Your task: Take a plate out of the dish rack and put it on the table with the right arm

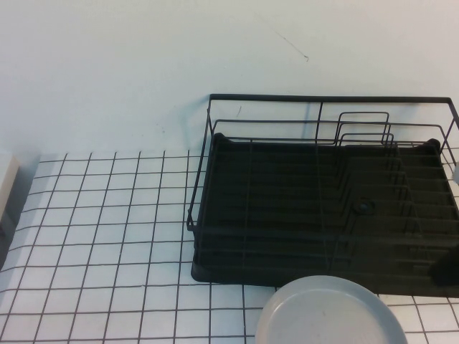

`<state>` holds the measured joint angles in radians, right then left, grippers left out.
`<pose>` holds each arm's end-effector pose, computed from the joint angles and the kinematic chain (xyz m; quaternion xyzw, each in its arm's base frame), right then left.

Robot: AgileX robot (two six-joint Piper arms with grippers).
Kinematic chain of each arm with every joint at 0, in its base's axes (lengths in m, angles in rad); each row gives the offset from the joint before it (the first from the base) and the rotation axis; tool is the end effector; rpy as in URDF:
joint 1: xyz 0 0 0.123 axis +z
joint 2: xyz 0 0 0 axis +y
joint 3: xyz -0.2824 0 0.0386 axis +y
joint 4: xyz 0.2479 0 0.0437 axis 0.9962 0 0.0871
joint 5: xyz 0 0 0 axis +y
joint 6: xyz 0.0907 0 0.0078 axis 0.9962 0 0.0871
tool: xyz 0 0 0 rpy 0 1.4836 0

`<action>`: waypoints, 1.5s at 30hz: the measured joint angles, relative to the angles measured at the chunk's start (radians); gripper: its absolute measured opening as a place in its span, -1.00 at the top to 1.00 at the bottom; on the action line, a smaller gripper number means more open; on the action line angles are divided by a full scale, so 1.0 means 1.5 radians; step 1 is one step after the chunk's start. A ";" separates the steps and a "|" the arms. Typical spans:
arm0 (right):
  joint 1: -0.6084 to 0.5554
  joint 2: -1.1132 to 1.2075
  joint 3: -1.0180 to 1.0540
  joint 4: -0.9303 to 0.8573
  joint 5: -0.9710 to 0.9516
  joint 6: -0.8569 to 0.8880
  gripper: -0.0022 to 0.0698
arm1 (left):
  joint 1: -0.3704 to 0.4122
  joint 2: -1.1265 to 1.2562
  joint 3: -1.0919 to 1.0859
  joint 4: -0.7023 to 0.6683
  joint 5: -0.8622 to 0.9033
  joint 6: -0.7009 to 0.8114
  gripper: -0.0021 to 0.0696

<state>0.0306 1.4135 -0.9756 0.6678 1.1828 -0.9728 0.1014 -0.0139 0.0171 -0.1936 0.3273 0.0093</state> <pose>0.2447 0.0597 0.2685 -0.3505 0.8851 0.2643 0.1544 0.0537 -0.0002 0.1791 -0.0890 0.7807 -0.0468 0.6167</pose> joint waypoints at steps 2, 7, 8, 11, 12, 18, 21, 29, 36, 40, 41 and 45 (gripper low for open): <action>0.000 -0.066 0.000 0.002 -0.015 0.002 0.92 | 0.000 0.000 0.000 0.000 0.000 0.000 0.95; 0.000 -0.262 0.000 0.047 -0.067 -0.035 0.94 | 0.000 0.000 0.000 0.000 0.000 0.000 0.95; 0.000 -0.303 0.004 0.061 -0.082 -0.042 0.94 | 0.000 0.000 0.000 0.000 0.000 0.000 0.95; 0.000 -0.413 0.039 0.093 -0.131 -0.067 0.94 | 0.000 0.000 0.000 0.000 0.000 0.000 0.95; 0.000 -0.444 0.052 0.101 -0.144 -0.071 0.94 | 0.000 0.000 0.000 0.000 0.000 0.000 0.95; 0.000 -0.604 0.170 0.149 -0.209 -0.086 0.94 | 0.000 0.000 0.000 0.000 0.000 0.000 0.95; 0.000 -0.641 0.206 0.166 -0.215 -0.088 0.95 | 0.000 0.000 0.000 0.000 0.000 0.000 0.95; 0.000 -0.665 0.219 0.180 -0.198 -0.072 0.95 | 0.000 0.000 0.000 0.000 0.000 0.000 0.95; 0.000 -0.667 0.241 0.070 -0.398 -0.072 0.95 | 0.000 0.000 0.000 0.000 0.000 0.000 0.95; 0.000 -0.688 0.250 0.039 -0.514 -0.087 0.95 | 0.000 0.000 0.000 0.000 0.000 0.000 0.95; 0.000 -0.698 0.255 0.027 -0.535 -0.090 0.95 | 0.000 0.000 0.000 0.000 0.000 0.000 0.95; 0.000 -0.731 0.287 0.000 -0.565 -0.090 0.95 | 0.000 0.000 0.000 0.000 0.000 0.000 0.95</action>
<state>0.0306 0.3168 -0.5444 0.6674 0.3359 -1.1071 0.1014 -0.0139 0.0171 -0.1936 0.3273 0.0093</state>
